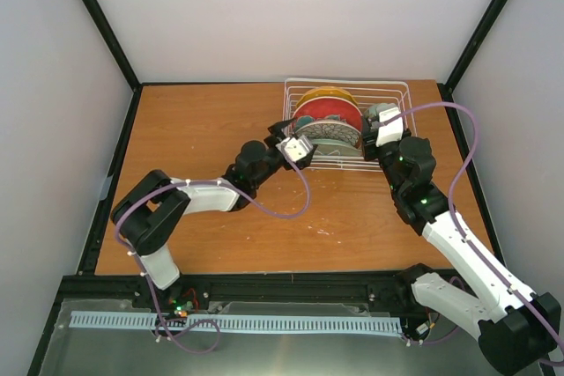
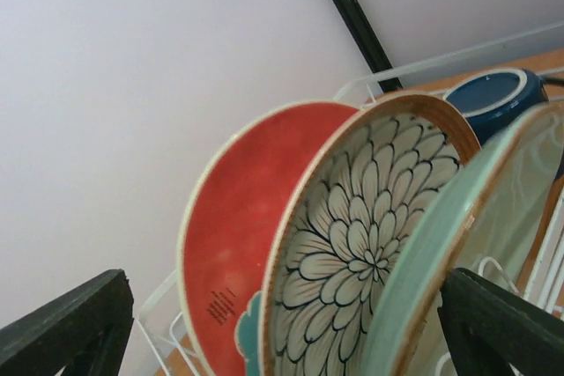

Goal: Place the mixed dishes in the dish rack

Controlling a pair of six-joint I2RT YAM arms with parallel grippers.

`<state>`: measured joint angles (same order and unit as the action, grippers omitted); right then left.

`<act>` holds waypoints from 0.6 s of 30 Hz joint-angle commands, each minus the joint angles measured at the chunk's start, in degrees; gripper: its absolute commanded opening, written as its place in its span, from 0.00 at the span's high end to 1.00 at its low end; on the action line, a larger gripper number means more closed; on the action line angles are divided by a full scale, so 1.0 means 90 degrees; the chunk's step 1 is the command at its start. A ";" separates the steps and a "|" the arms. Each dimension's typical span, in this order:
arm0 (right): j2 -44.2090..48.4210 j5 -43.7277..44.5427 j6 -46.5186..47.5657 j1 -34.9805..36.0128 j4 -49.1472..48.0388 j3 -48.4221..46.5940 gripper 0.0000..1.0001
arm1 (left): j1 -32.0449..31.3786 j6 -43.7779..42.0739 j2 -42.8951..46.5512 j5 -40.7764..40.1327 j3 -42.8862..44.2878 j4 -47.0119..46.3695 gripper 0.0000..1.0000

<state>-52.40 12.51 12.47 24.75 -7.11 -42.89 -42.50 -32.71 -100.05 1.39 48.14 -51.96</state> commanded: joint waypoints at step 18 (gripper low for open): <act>0.0447 0.0198 -0.0597 -0.0027 0.0653 0.0126 0.45 | -0.0033 0.2295 0.4141 -0.1512 -0.0866 0.1786 0.00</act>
<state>-50.61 12.27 10.09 24.73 -5.28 -42.15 -42.50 -18.87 -71.68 -5.43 35.53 -45.74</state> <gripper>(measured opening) 0.549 0.997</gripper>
